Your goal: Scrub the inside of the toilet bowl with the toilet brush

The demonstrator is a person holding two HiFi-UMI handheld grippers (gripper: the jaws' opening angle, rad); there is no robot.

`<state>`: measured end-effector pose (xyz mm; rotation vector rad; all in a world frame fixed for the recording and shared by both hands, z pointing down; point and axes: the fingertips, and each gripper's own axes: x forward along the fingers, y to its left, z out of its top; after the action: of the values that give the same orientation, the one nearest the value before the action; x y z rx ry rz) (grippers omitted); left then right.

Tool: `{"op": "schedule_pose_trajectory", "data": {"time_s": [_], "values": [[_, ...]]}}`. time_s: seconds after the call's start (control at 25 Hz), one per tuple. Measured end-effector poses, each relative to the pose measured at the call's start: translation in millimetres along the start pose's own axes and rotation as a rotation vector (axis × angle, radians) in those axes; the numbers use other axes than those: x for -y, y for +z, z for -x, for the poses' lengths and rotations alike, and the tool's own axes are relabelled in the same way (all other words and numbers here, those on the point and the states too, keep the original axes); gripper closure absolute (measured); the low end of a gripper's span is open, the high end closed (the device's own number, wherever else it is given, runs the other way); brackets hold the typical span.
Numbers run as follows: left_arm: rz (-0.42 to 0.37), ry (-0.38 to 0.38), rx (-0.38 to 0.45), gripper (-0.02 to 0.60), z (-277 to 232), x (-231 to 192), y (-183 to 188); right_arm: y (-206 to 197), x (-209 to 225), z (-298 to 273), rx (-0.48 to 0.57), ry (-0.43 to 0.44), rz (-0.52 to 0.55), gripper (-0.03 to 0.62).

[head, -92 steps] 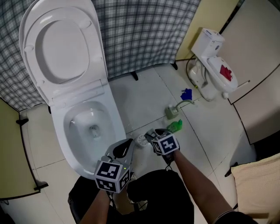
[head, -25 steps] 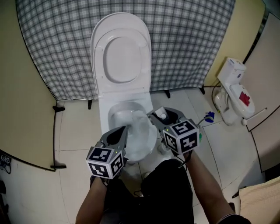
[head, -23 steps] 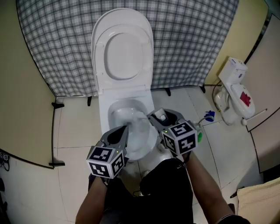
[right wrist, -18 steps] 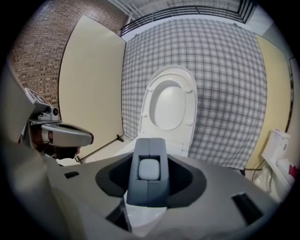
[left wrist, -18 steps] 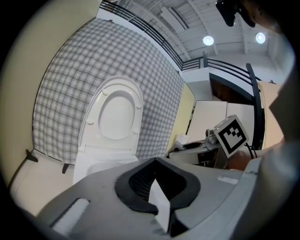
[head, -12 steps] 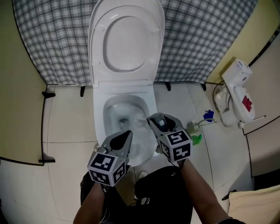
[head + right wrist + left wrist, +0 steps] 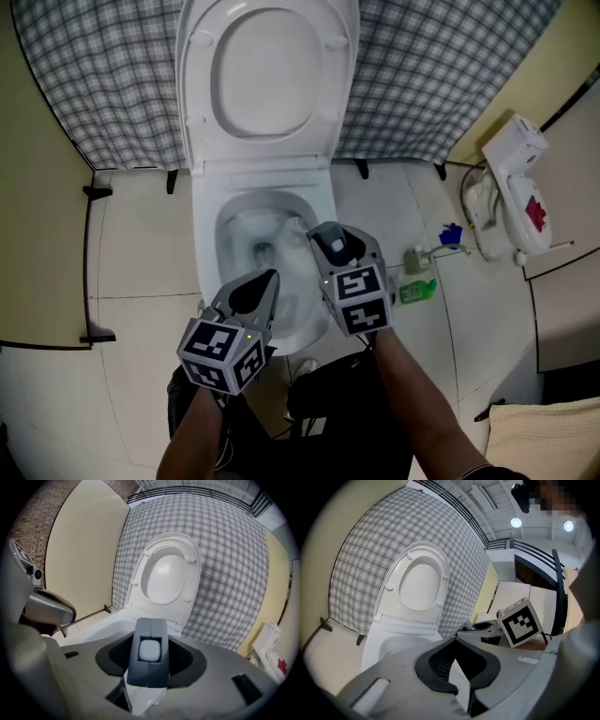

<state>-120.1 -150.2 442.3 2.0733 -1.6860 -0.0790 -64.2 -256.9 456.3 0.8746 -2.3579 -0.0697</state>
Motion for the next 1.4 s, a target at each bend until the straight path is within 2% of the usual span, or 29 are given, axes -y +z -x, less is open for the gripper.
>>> {"op": "schedule_pose_trajectory", "data": {"time_s": [0.32, 0.8, 1.04, 1.4], "values": [[-0.009, 0.02, 0.013, 0.572, 26.5, 10.4, 8.6, -27.2, -18.1, 39.4, -0.111, -0.017, -0.031, 0.384], [-0.018, 0.029, 0.048, 0.572, 59.0, 27.7, 18.0, -51.1, -45.5, 97.3, -0.158, 0.004, -0.075, 0.384], [-0.013, 0.034, 0.04, 0.572, 51.2, 17.5, 15.6, -33.8, -40.3, 81.5, -0.113, 0.023, -0.08, 0.385], [0.008, 0.019, 0.017, 0.572, 15.2, -10.1, 11.6, 4.7, -13.3, 15.8, -0.012, 0.016, -0.051, 0.387]]}}
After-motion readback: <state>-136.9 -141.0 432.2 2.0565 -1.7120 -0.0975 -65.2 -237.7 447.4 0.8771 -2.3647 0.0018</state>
